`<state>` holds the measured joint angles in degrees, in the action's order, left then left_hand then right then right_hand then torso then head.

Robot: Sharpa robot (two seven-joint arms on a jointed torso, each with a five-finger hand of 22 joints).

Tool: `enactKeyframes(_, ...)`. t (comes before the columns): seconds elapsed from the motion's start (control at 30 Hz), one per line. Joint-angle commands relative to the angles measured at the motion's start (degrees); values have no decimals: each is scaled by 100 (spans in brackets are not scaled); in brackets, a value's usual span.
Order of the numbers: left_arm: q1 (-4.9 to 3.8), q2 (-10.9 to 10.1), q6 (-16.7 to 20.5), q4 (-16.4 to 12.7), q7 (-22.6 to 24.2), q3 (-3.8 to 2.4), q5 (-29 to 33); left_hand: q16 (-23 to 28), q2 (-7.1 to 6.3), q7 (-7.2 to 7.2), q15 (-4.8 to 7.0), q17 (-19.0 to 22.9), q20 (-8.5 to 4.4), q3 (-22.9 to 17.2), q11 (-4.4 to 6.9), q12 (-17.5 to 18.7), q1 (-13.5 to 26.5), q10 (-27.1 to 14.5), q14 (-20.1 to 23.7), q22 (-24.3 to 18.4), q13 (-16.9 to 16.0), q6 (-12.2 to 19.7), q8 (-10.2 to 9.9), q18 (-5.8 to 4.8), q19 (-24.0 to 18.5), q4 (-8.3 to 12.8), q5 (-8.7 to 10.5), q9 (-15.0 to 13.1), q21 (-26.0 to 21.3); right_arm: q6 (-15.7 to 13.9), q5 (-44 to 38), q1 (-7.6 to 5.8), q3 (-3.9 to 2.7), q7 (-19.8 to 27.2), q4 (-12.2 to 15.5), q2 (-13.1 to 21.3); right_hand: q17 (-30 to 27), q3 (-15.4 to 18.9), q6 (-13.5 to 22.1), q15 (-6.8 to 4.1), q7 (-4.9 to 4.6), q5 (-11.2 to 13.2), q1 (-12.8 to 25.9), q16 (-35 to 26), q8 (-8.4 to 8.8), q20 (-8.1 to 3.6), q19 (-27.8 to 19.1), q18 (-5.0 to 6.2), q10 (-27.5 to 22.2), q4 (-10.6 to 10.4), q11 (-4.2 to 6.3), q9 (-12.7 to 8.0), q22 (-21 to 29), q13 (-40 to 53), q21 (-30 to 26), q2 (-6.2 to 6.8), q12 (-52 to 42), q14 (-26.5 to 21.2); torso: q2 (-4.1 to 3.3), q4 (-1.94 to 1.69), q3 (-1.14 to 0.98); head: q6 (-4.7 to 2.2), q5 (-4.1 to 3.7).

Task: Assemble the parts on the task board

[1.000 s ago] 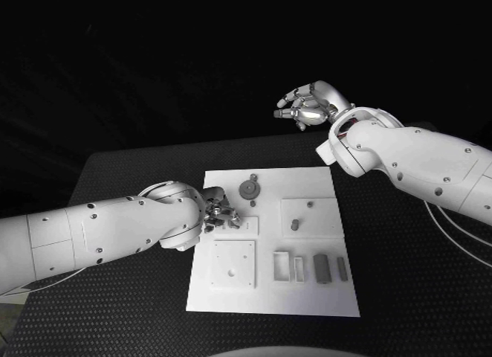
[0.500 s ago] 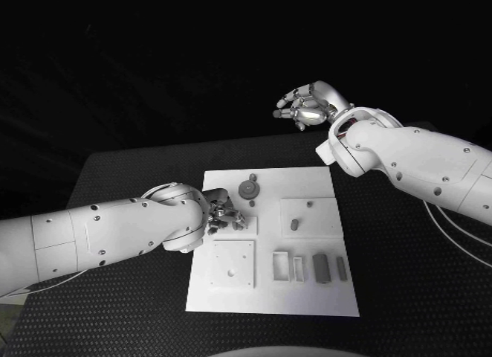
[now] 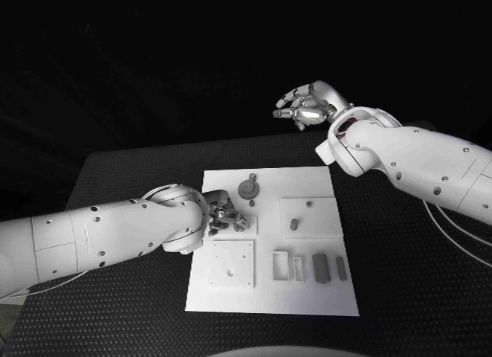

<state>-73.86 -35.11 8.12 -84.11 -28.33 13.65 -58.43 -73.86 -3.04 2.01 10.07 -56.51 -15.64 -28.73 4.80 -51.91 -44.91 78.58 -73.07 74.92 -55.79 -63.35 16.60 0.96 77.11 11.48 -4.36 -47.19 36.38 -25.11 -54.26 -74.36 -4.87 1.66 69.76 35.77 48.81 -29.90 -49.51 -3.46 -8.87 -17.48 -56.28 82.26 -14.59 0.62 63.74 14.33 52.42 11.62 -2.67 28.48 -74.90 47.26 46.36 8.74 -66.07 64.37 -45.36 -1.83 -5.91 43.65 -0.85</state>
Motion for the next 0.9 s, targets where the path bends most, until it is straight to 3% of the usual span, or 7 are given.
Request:
enactKeyframes(0.03,4,-3,-40,-5,45,2,68,-35,105,-221,215,18,-20,-49,170,-36,-148,-207,218,106,13,-733,-22,197,11,53,-166,-13,-14,60,9,2,-4,21,0,-4,7,-15,5,-1,-29,-21,26,-39,36,1,-41,67,-32,34,-8,-10,-110,2,-36,-24,-29,-43,-1,-1,-1,2,-4)
enactKeyframes(0.23,4,-22,-57,10,22,2,56,-69,431,-214,207,59,-11,-100,165,-58,-441,-207,232,114,34,-747,-37,193,9,265,-196,-39,-2,66,13,3,-4,22,-4,-3,6,-16,6,0,-30,-22,30,-39,36,2,-42,67,-33,33,-8,-11,-110,2,-36,-28,-30,-44,0,-1,1,0,-5)
enactKeyframes(0.33,4,-41,-79,15,14,2,27,-82,524,-213,202,76,-7,-132,160,-65,-545,-207,234,115,46,-752,-46,188,10,333,-234,-46,4,66,16,3,-4,23,-4,1,6,-15,6,0,-30,-21,34,-40,37,2,-43,67,-34,32,-9,-11,-110,2,-37,-29,-30,-45,2,0,0,1,-6)
enactKeyframes(0.9,5,-147,-125,105,-17,1,-23,-102,602,-211,196,106,10,-187,156,-72,-646,-205,236,113,67,-766,-60,169,13,368,-314,-55,11,80,17,19,-4,25,-13,5,7,-14,8,1,-31,-21,48,-41,37,4,-45,67,-35,27,-10,-13,-109,1,-38,-33,-30,-47,2,-6,-3,23,-6)
